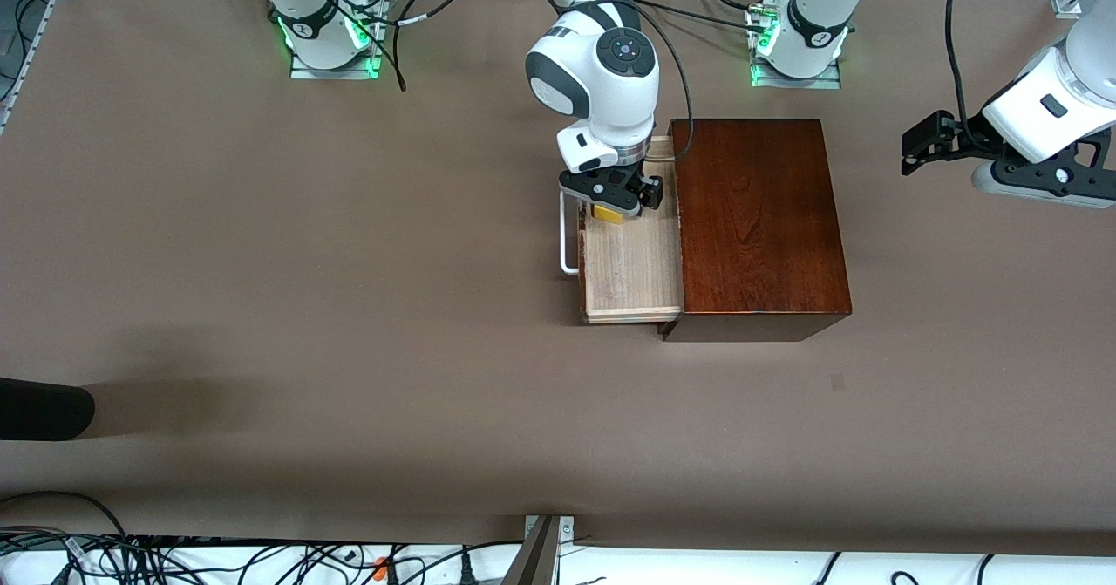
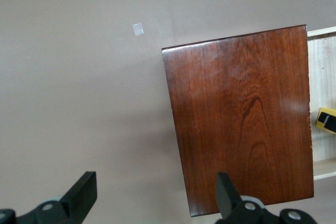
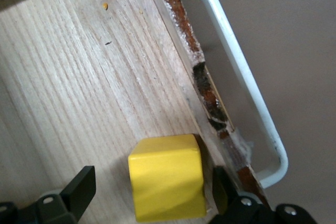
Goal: Open drawer, take yellow block, close drawer
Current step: 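Lower the right gripper and grasp the yellow cube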
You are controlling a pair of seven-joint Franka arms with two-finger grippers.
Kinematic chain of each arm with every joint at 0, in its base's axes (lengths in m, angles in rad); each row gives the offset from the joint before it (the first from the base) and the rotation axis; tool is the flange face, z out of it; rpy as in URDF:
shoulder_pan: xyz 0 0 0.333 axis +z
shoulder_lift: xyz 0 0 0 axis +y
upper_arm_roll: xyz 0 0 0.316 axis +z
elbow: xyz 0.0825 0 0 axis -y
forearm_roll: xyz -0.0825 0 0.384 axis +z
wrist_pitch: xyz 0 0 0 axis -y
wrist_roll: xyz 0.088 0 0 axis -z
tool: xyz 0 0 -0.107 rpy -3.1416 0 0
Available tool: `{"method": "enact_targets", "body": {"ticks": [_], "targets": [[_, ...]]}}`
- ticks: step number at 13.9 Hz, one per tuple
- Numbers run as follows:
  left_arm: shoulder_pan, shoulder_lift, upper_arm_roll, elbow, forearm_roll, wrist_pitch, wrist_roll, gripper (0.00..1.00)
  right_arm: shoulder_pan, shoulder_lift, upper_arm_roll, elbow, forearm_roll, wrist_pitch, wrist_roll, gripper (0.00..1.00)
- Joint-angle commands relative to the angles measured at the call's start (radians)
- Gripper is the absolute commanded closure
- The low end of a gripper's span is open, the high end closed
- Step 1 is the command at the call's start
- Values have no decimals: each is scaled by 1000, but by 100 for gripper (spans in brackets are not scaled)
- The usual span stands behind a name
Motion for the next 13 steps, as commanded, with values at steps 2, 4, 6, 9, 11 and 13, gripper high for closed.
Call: {"method": "enact_targets", "body": {"ticks": [2,4,6,9,11,13], "targets": [[-6,6,5,18,-21,-4,7,0,11,37,-13,29,-14,22,-6,15],[-6,6,5,18,-21,-4,7,0,13,35,-13,29,-14,22,-5,42],[-6,8,5,18,-21,-4,7,0,11,35,-13,27,-14,22,-5,67],[-6,6,5,20,-21,-3,7,0,7,25,-16,32,-10,14,-9,81],[-6,8,5,20,-21,-3,7,0,1,11,-21,50,-1,-13,-9,81],[-6,8,5,20,-21,0,7,0,-9,0,-16,82,4,-69,-10,80]]}}
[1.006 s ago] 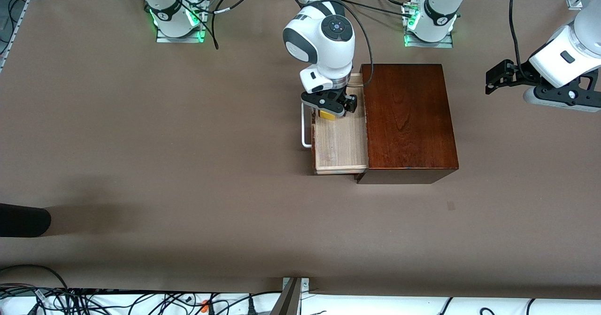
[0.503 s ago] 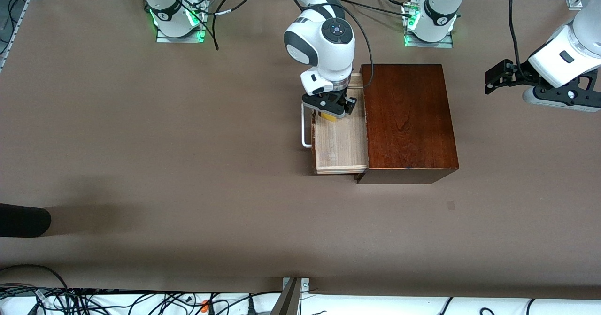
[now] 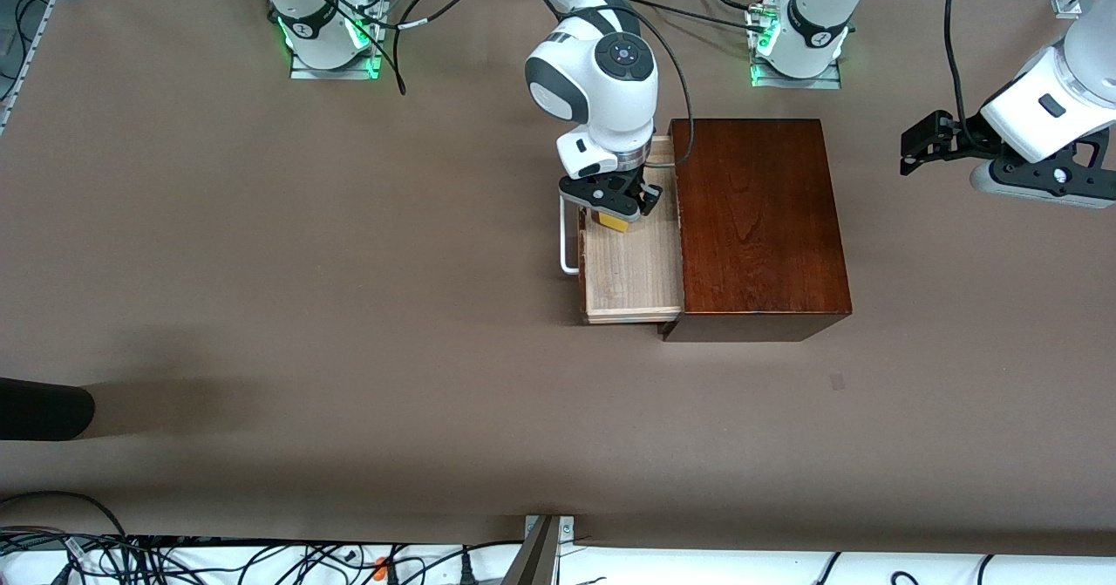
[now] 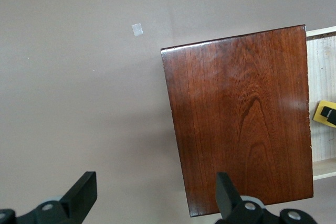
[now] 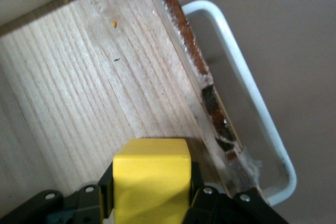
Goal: Open drawer, take yellow block, close drawer
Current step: 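Lower the right gripper and grasp the yellow cube, then lift the cube out and place it on the table with the right gripper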
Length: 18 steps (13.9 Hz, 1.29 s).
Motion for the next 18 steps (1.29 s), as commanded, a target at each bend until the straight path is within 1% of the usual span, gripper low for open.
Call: {"method": "enact_targets", "body": {"ticks": [1,2,4,6,7,9,10,11,12,13,14,15,18], "targets": [[-3,8,5,20,-21,1,7,0,-14,-22,7,65,5,-103,-7,80],[-3,9,5,20,-21,4,7,0,-20,-43,10,80,5,-150,-10,80],[-3,9,5,20,-21,5,7,0,-30,-89,10,83,8,-192,-28,80],[-9,12,5,22,-21,5,7,0,-51,-138,4,83,48,-214,-53,80],[-17,14,3,23,-21,5,7,0,-72,-163,2,83,51,-243,-103,80],[-22,31,3,58,-21,4,6,0,-146,-202,2,83,53,-347,-267,80],[-22,34,3,63,-21,4,6,0,-180,-207,2,82,56,-375,-338,80],[-23,34,3,63,-21,4,6,0,-195,-213,-5,77,65,-392,-388,80],[-26,34,2,63,-21,4,6,0,-224,-229,-33,62,71,-396,-448,80],[-34,34,-7,63,-21,4,6,0,-264,-238,-42,45,95,-398,-516,80],[-36,34,-21,63,-21,4,6,0,-304,-261,-57,10,114,-407,-586,80],[-36,35,-59,63,-20,5,4,0,-344,-285,-65,-27,122,-407,-667,80],[-36,46,-168,61,-20,2,3,0,-477,-319,-74,-113,123,-405,-876,80]]}}
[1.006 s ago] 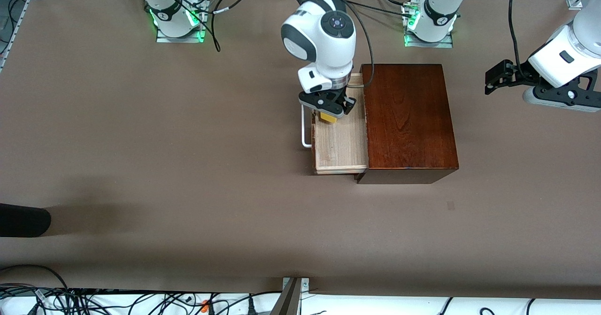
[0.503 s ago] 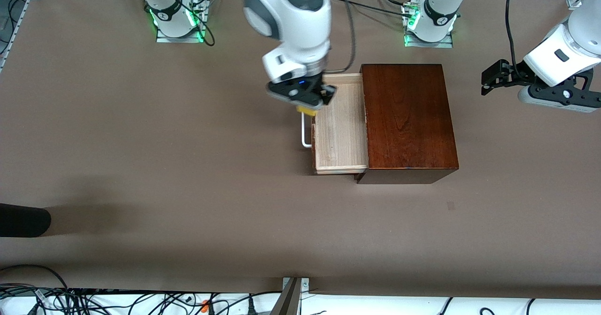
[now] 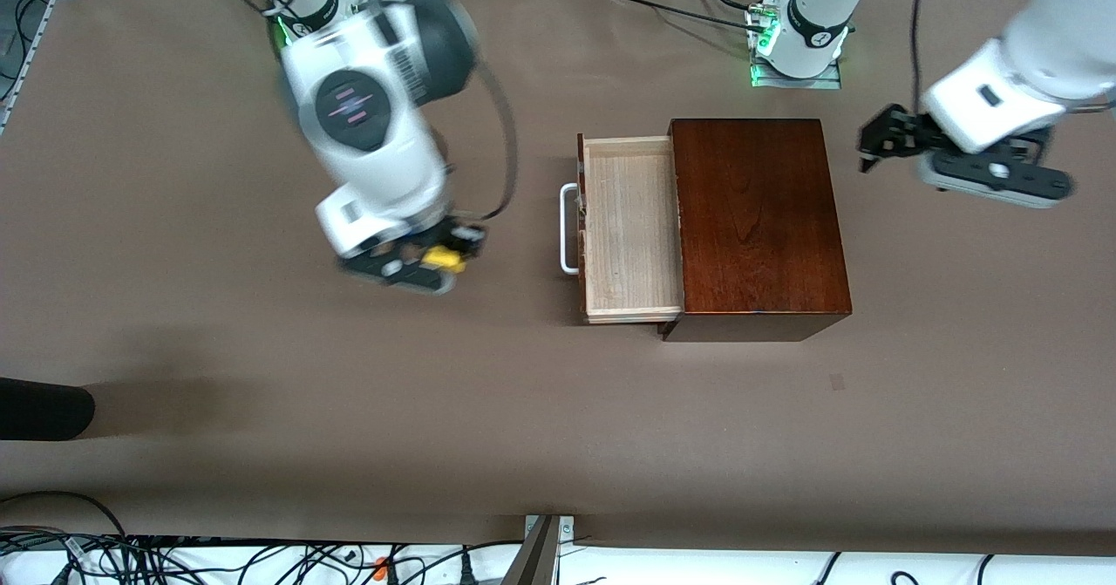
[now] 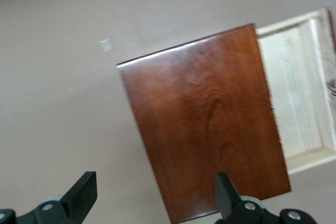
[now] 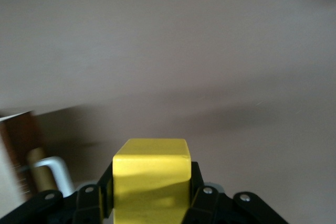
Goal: Open drawer, take yellow block, close drawer
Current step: 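Lift the cube out and place it on the table with the right gripper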
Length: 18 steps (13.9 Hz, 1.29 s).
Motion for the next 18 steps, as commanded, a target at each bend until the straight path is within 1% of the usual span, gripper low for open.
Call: {"method": "enact_targets", "body": {"ticks": [1,2,3,4,5,6,7,8,10,12,14,16,18], "targets": [[0,25,-83,30,-21,-13,4,0,-109,-73,7,-133,21,3,-196,80],[0,36,-116,30,-22,-13,5,0,-138,-76,-15,-162,21,13,-262,80],[-1,75,-162,33,-27,-13,7,0,-152,-76,-47,-191,21,29,-337,80],[0,100,-207,32,-51,0,21,0,-158,-78,-94,-243,21,59,-426,80],[-3,108,-233,35,-82,33,24,0,-158,-90,-134,-313,21,117,-501,80],[-15,112,-280,45,-80,70,25,0,-158,-116,-160,-413,21,215,-548,80],[-30,117,-313,47,-77,93,50,0,-158,-143,-179,-511,21,316,-595,79],[-61,144,-334,49,-76,134,91,0,-158,-159,-190,-597,21,396,-623,80],[-150,191,-336,47,-54,214,210,0,-158,-168,-200,-700,21,489,-631,80],[-243,247,-338,49,77,262,318,0,-157,-165,-196,-760,21,523,-631,79],[-323,313,-335,53,137,326,445,0,-157,-177,-196,-870,21,631,-634,79],[-360,375,-335,52,177,403,516,0,-157,-188,-193,-984,21,786,-648,79],[-385,439,-335,53,215,446,577,0,-157,-179,-187,-1047,21,892,-663,78]]}}
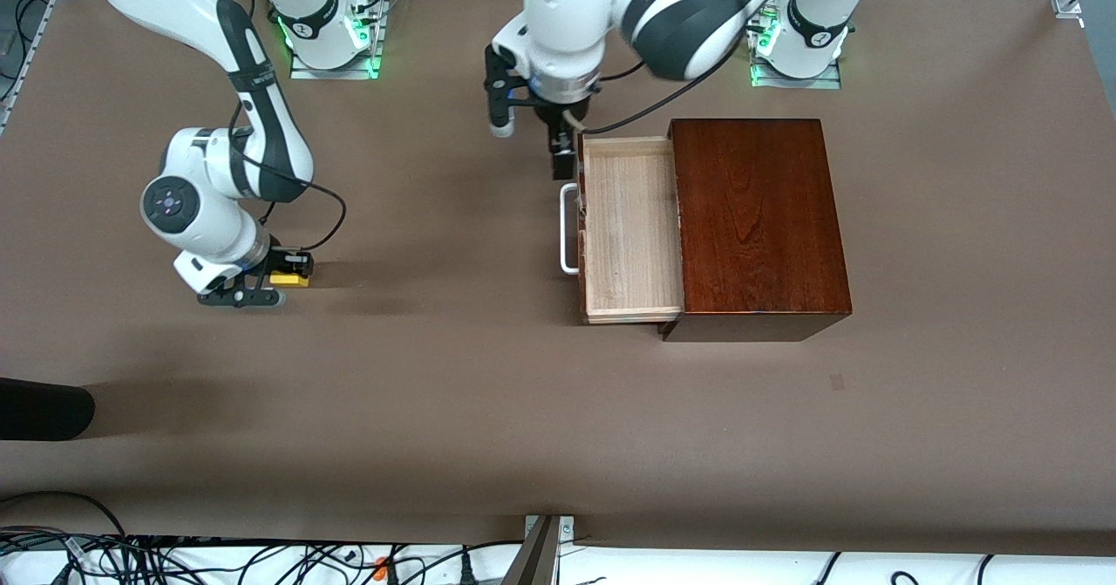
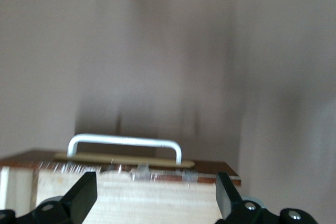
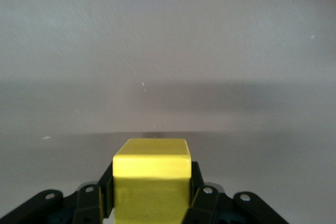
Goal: Open drawer, take yellow block, close drawer
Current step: 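Lift the cube out and place it on the table with the right gripper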
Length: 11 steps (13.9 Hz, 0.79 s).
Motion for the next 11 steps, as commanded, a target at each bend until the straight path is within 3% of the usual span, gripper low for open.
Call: {"method": "enact_targets", "body": {"ticks": [1,3,4,5,6,11], "targets": [[-32,102,8,41,76,44,106,0,4,-48,6,-109,12,108,-33,77],[-43,153,10,41,137,48,104,0,4,-45,6,-111,12,108,-33,71],[-41,176,12,40,157,48,97,0,4,-45,6,-111,12,107,-31,48],[-41,194,15,40,170,48,95,0,4,-48,6,-109,12,104,-33,16],[-40,205,21,38,173,48,95,0,4,-57,6,-105,12,87,-34,0],[-31,216,39,38,188,46,97,0,2,-105,-6,70,13,-208,-33,0]]}}
